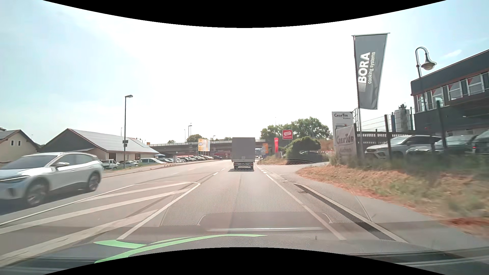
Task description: Follow the waypoints while adhering to traffic rules and regulations
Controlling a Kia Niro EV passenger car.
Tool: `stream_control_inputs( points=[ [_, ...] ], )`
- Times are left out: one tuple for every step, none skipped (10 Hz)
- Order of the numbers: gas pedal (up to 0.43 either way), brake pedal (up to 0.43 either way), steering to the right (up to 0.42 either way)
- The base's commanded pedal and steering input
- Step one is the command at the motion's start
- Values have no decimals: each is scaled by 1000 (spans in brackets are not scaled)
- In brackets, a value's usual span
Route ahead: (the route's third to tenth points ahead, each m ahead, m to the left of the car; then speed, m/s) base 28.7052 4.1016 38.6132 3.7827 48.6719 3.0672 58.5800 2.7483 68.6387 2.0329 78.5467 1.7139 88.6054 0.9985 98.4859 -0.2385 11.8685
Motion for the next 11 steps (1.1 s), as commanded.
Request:
stream_control_inputs(
  points=[
    [59,0,1],
    [59,0,1],
    [59,0,1],
    [59,0,1],
    [67,0,1],
    [67,0,1],
    [87,0,1],
    [98,0,1],
    [98,0,1],
    [98,0,2],
    [98,0,3]
  ],
)
